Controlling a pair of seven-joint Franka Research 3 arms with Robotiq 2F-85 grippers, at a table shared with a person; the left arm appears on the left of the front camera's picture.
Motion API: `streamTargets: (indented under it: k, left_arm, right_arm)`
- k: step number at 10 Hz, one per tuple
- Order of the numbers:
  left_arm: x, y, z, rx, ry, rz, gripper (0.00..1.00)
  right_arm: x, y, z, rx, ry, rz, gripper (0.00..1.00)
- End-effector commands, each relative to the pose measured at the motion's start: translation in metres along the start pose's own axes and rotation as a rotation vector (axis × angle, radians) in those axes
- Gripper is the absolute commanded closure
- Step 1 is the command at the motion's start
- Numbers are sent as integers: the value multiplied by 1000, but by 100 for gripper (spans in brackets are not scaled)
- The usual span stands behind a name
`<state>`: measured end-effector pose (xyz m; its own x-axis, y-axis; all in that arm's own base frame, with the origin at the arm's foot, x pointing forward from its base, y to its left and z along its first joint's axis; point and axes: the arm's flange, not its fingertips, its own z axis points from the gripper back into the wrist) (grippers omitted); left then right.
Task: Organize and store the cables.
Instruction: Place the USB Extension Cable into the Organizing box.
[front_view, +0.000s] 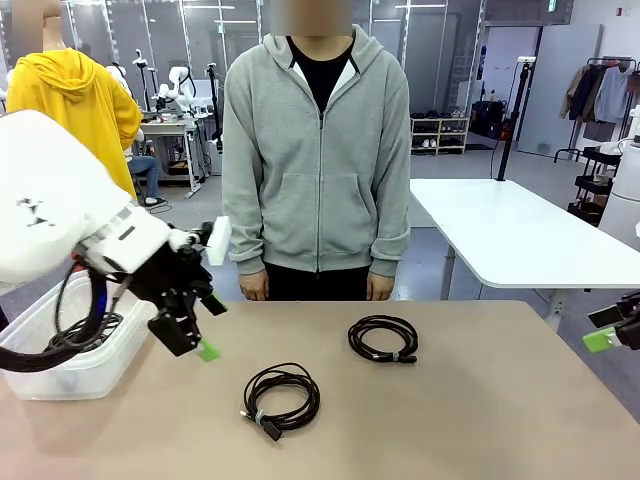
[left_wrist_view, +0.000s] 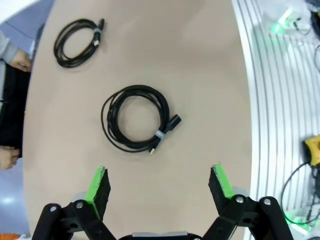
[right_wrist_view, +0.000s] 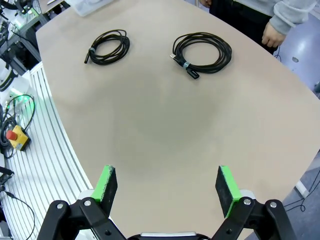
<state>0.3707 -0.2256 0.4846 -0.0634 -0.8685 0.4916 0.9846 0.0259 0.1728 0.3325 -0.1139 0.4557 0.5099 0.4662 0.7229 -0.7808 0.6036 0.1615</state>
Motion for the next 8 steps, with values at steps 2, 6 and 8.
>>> streamTargets:
  k: [2, 6, 8]
  left_arm:
    - [23, 17, -30, -46, 77, -9, 0]
    - [40, 28, -59, -95, 198, -67, 0]
    - [48, 33, -84, -114, 290, -128, 0]
  right_arm:
    - [-2, 2, 2, 6, 10, 10, 0]
    - [-2, 2, 2, 6, 10, 10, 0]
    - [-2, 2, 2, 6, 10, 10, 0]
